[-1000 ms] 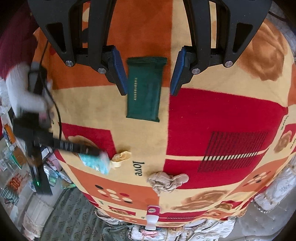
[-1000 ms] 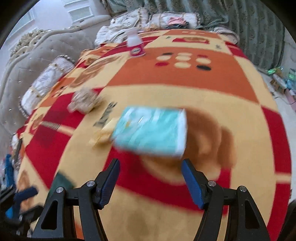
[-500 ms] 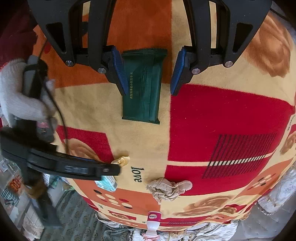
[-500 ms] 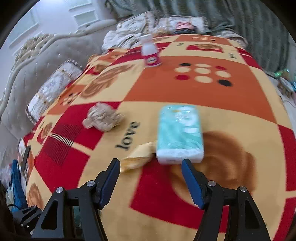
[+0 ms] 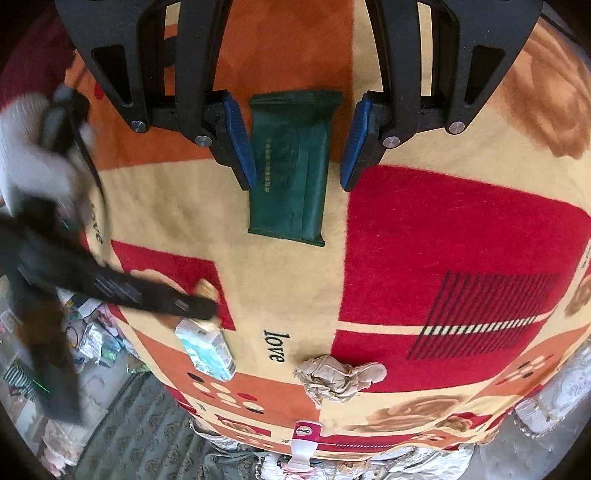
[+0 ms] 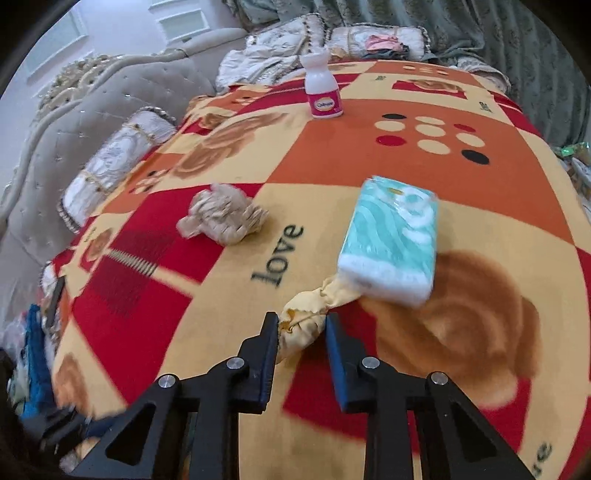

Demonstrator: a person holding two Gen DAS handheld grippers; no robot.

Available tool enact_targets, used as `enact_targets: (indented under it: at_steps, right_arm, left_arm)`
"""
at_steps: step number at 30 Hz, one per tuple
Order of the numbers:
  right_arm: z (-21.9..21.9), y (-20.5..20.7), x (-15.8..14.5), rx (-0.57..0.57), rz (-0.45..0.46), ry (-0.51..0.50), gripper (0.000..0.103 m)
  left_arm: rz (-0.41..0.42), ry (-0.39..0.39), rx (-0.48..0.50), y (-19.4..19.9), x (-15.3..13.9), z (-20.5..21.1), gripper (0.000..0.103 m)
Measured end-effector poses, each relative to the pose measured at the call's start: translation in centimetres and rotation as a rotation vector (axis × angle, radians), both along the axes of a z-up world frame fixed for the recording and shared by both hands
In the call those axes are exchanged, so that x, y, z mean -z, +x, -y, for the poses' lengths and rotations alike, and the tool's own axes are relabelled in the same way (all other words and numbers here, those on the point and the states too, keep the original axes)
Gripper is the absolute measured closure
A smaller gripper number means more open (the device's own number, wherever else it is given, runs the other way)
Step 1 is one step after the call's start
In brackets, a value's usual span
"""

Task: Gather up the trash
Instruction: 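Grasp the green pouch with the left tool while the right tool grasps the yellow cloth, then lift the green pouch and yellow cloth toward the black bin with both tools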

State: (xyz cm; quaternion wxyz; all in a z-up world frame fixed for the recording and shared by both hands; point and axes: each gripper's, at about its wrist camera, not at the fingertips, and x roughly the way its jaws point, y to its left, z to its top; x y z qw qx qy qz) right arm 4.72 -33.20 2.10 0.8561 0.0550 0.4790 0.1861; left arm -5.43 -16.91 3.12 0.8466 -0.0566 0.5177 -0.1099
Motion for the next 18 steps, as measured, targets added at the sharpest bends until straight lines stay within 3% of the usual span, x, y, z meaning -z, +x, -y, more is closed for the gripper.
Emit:
enact_targets:
  at_steps: [5, 8, 18]
  right_arm:
    - [1.9, -4.8, -1.6, -0.026, 0.035, 0.018, 0.079]
    - [2.9, -7.6, -2.0, -0.019, 0.045, 0.042, 0.079]
    - [4.5, -12.8, -1.8, -0.003, 0.038, 0.053, 0.078]
  left_arm:
    - [0.006, -0.015, -0.008, 0.1, 0.1, 0.2, 0.058]
    - [0.014, -0.015, 0.003, -0.1, 0.2, 0.5, 0.067]
    - [0.022, -0.027, 0.019, -1.9, -0.4, 1.0, 0.069]
